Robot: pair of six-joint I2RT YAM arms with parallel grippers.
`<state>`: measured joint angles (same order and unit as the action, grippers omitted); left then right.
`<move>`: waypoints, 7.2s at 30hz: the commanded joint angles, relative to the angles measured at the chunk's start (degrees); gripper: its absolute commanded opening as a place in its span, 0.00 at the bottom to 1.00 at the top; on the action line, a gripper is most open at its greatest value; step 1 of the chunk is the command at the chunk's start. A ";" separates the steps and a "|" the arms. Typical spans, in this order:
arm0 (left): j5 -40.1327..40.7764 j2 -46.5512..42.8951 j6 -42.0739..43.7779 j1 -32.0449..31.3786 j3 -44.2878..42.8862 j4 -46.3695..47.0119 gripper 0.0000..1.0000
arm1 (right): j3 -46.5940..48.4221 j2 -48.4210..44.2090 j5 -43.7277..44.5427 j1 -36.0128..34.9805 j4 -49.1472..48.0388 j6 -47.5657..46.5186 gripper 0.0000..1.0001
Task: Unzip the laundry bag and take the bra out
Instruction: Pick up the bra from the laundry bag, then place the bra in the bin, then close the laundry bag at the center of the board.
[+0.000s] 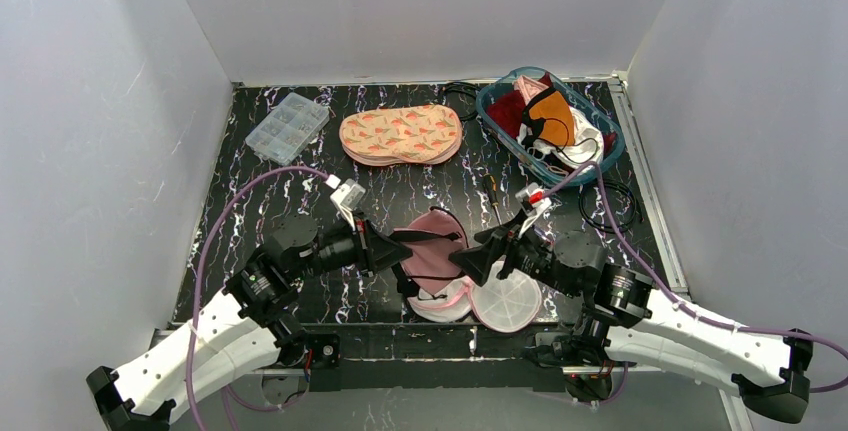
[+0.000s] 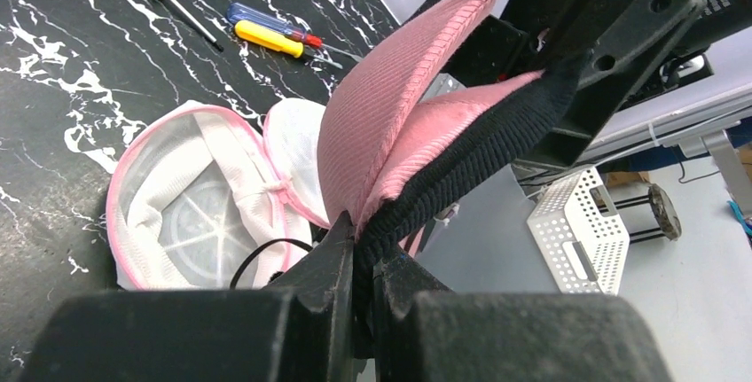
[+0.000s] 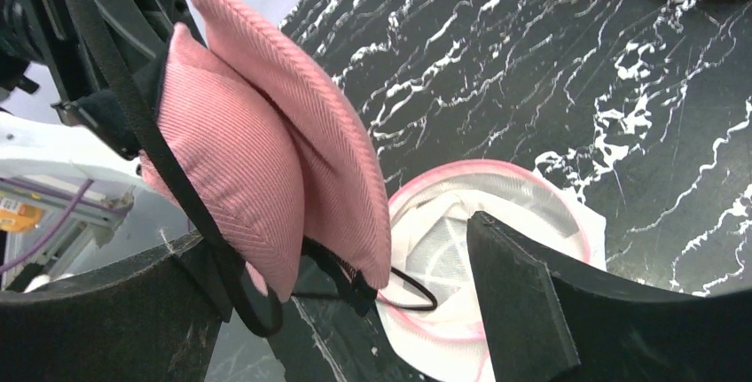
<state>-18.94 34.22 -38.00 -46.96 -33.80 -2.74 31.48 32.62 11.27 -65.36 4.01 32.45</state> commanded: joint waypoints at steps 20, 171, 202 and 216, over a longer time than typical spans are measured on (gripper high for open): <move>-2.20 -0.58 -0.73 0.20 -1.67 6.10 0.00 | 0.56 2.54 -10.91 0.02 -19.09 2.56 0.43; 17.31 36.20 3.46 0.25 0.57 1.00 0.05 | -11.69 8.38 -13.87 38.04 38.84 18.94 0.71; 30.89 20.35 8.18 0.25 -25.56 -26.00 0.00 | 56.50 34.77 8.23 36.19 50.08 -11.42 0.01; 27.65 20.45 -3.41 0.25 -3.13 -10.63 0.00 | 37.15 34.56 7.06 26.54 46.59 -8.24 0.01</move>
<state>8.32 56.90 -38.37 -46.94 -38.57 -17.96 69.71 67.72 18.15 -35.73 52.66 22.35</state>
